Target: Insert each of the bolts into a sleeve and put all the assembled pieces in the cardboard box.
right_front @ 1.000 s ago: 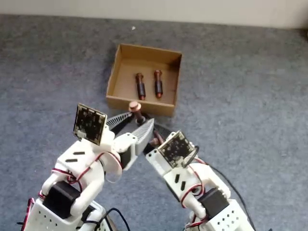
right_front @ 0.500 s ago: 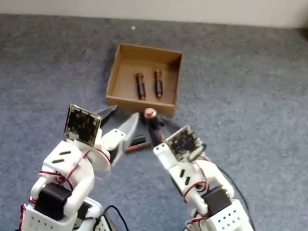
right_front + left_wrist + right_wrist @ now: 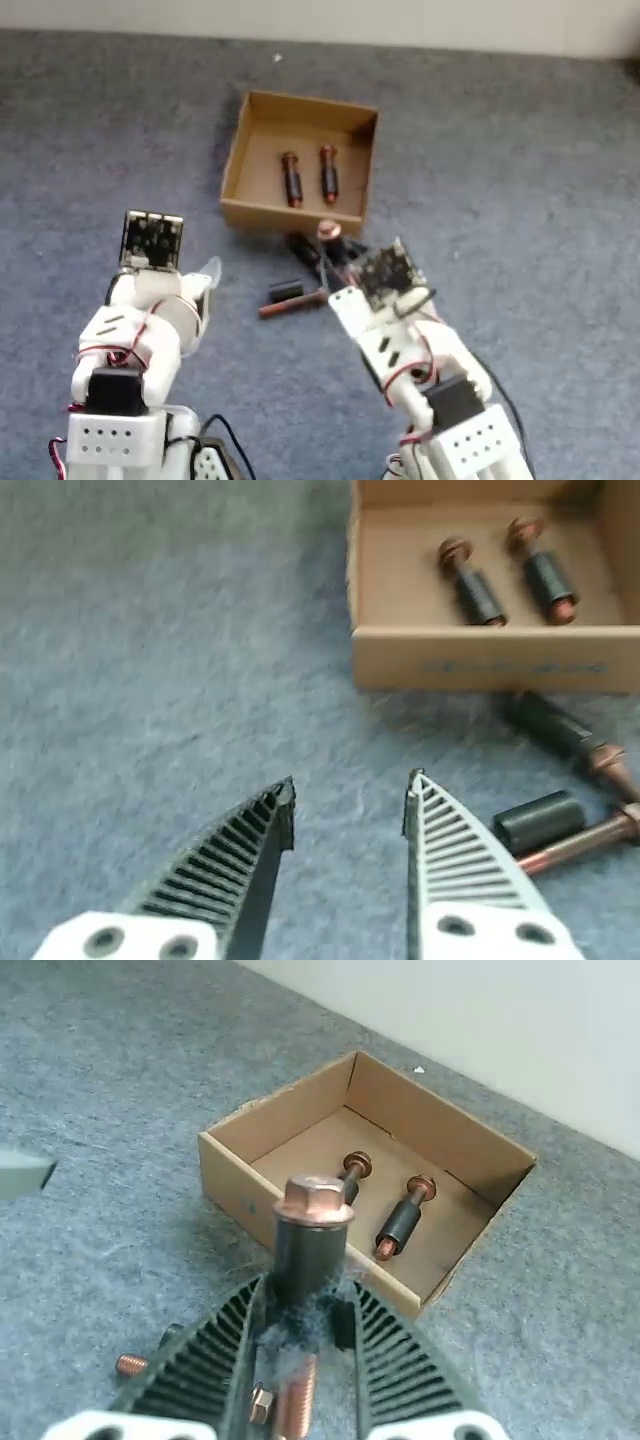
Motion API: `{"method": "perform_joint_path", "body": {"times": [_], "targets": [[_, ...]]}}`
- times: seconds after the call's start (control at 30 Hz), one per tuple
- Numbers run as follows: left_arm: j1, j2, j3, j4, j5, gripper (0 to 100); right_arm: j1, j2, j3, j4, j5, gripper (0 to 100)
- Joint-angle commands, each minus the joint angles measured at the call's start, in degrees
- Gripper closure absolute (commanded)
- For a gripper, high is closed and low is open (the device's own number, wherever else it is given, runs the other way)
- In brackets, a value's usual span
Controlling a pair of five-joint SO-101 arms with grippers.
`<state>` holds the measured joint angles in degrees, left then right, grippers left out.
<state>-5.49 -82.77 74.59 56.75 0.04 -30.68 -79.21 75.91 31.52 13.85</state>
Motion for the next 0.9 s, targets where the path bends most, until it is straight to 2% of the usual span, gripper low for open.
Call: {"method": "perform_joint_path", "body": {"times": [0.0, 0.23, 0.43, 0.57, 0.7, 0.87], "targets": [[-3.47, -0.4, 2.15, 0.09, -0.35, 80, 0.75, 17.27, -16.04, -0.22, 0.7, 99.2], [-6.46, -0.4, 6.73, 0.09, -0.44, 80, 1.8, 46.64, -37.93, -0.31, 0.79, 99.2], [-6.46, -0.4, 7.6, 0.09, -0.44, 80, 5.49, 69.23, -54.55, -9.1, 0.7, 99.2], [-6.46, -0.4, 7.69, 0.09, -0.44, 80, 5.85, 79.87, -62.73, -10.33, 0.44, 99.2], [-6.46, -0.4, 7.69, 0.09, -0.44, 80, 5.67, 86.02, -68.7, -6.9, 0.35, 98.1], [-6.46, -0.4, 7.69, 0.18, -0.44, 80, 5.41, 87.96, -74.33, 3.03, 0.18, 87.1]]}}
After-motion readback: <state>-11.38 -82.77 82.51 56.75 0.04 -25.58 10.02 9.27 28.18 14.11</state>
